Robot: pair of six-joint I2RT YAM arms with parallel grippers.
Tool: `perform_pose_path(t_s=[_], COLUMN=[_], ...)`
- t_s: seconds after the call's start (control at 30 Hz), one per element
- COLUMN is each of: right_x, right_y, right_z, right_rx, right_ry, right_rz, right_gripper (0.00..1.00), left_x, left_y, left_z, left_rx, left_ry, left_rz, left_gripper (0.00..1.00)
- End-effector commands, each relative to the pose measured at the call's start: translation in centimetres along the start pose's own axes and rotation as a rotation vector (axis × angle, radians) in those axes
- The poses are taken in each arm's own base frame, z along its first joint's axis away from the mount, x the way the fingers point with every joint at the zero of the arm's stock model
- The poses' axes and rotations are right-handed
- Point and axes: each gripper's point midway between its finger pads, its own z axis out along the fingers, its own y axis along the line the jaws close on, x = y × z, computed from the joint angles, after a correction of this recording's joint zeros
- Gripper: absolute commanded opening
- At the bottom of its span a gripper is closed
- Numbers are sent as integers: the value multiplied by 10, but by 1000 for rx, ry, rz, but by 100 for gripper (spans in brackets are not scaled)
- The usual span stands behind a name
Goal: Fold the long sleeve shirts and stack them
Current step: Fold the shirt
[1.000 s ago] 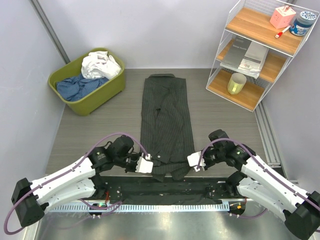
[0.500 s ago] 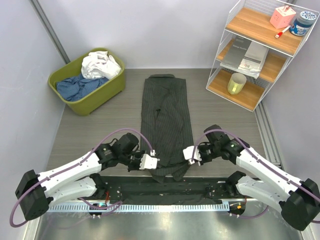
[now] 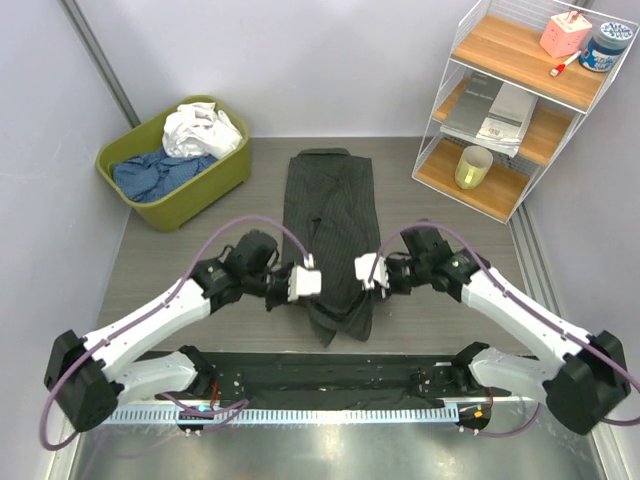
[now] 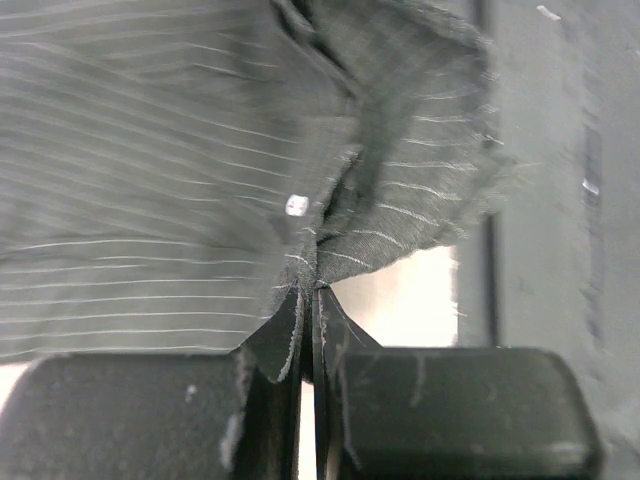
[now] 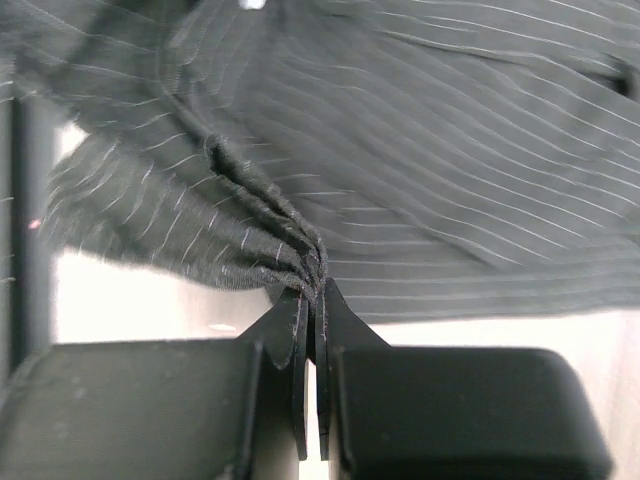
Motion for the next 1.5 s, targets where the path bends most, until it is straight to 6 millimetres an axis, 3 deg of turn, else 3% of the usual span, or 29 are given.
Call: perform_pose_path(t_s=[0.0, 0.03, 0.07, 0.1, 0.13, 0.17, 0.2, 0.23, 0.3, 0.33, 0.37, 0.53, 0.77, 0.9, 1.13, 1.23, 1.27, 1.33, 1.37, 1.47], right_x=[-18, -16, -19, -6, -15, -6, 5, 1, 12, 19, 23, 56, 81, 89, 88, 93, 96, 105, 112, 118], right_y=[-70, -80, -103, -111, -130, -142, -150, -171, -191, -208, -216, -251, -254, -253, -272, -273, -271, -274, -273, -273], right_z=[-7, -6, -14, -2, -5, -4, 8, 6, 9, 17, 20, 43, 56, 58, 54, 58, 57, 51, 45, 22], right_rx=[108, 112, 151, 122, 143, 150, 125, 148, 158, 157, 159, 152, 125, 125, 158, 146, 142, 164, 173, 212], right_ry=[-48, -45, -53, -32, -52, -44, -31, -40, -31, -24, -23, 7, 54, 82, 89, 116, 133, 177, 194, 230], right_rz=[18, 25, 21, 38, 18, 38, 63, 50, 66, 77, 85, 121, 158, 187, 235, 267, 292, 346, 379, 488], right_gripper=[1, 1, 1, 1, 1, 1, 1, 1, 1, 1, 1, 1, 2, 3, 10, 27, 44, 56, 61, 69], left_x=[-36, -30, -24, -27, -38, -25, -23, -32, -15, -21, -6, 21, 60, 63, 69, 73, 77, 80, 82, 87], left_y=[63, 74, 91, 103, 122, 140, 152, 176, 196, 214, 221, 247, 266, 274, 282, 292, 295, 311, 315, 332], left_z=[-15, -9, -11, -11, -16, -8, -7, -15, 0, -7, 6, 21, 28, 23, 17, 16, 17, 11, 8, -20], left_rx=[-76, -64, -83, -92, -119, -117, -124, -155, -121, -142, -115, -109, -120, -131, -159, -196, -204, -281, -299, -411], left_ry=[-97, -81, -74, -82, -99, -75, -72, -94, -74, -89, -67, -22, 60, 76, 126, 149, 157, 169, 174, 163], left_rz=[-15, -44, -58, -58, -41, -82, -95, -94, -165, -164, -203, -259, -305, -337, -361, -362, -371, -413, -431, -538], left_gripper=[0, 0, 0, 0, 0, 0, 0, 0, 0, 0, 0, 0, 0, 0, 0, 12, 19, 30, 38, 46])
